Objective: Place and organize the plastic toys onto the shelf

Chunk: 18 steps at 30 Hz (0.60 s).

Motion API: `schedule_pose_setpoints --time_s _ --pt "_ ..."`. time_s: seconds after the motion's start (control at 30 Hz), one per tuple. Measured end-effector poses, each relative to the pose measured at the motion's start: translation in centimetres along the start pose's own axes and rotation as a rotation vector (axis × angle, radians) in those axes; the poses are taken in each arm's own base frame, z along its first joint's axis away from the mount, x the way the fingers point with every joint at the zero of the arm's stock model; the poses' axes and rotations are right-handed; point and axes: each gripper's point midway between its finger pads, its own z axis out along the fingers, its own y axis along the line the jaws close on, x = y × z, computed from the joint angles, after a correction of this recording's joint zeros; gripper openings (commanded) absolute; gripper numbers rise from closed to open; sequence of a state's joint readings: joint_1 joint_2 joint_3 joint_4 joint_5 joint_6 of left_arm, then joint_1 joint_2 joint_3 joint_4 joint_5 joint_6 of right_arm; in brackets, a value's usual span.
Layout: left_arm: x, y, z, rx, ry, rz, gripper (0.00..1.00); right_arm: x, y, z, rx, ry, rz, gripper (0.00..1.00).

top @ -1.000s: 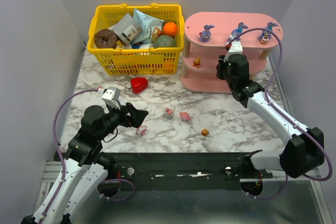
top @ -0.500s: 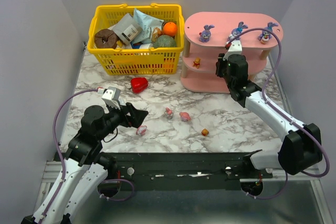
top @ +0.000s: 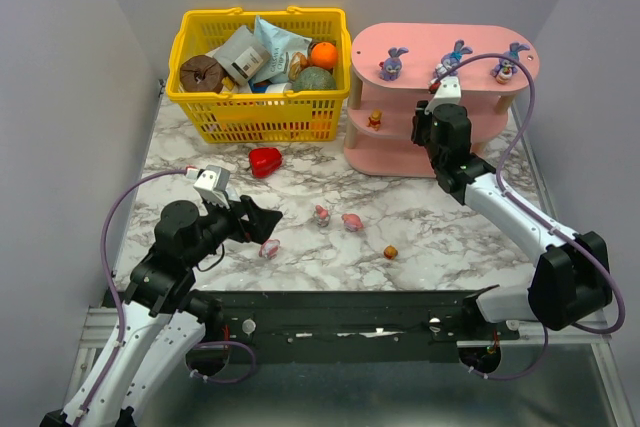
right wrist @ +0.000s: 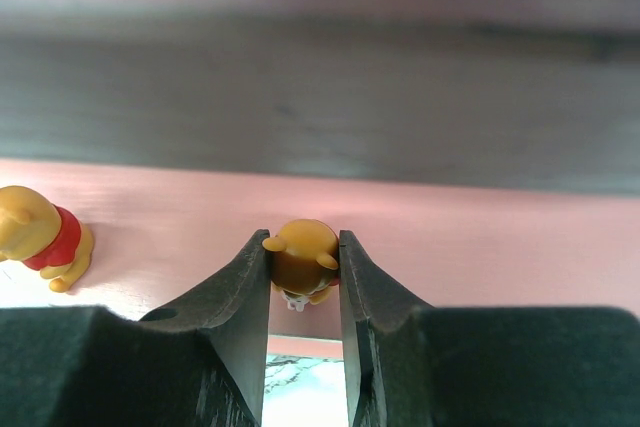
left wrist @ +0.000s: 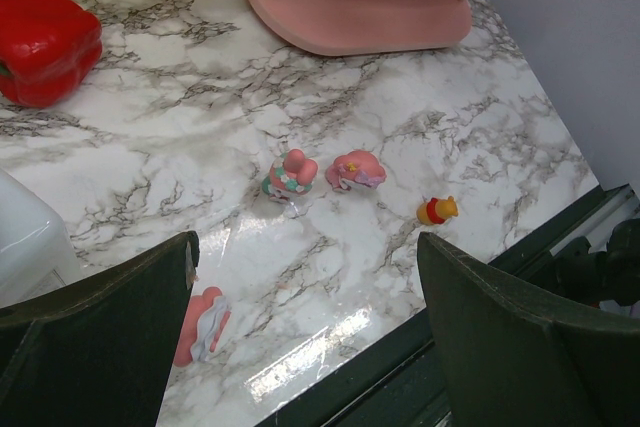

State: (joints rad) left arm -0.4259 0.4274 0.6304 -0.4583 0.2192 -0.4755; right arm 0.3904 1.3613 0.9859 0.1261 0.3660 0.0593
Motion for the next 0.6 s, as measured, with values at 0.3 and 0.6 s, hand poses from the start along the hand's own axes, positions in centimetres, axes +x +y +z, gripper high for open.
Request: schedule_pose_setpoints --time_s 0.3,0.6 --pt "0.0 0.0 0.0 0.000 0.000 0.000 0.99 0.1 -1.1 -0.3 0.028 -0.002 0.004 0.27" --pt "0.0 0.0 0.0 0.000 0.000 0.000 0.99 0.1 -2.0 -0.3 0.046 -0.002 0.009 0.35"
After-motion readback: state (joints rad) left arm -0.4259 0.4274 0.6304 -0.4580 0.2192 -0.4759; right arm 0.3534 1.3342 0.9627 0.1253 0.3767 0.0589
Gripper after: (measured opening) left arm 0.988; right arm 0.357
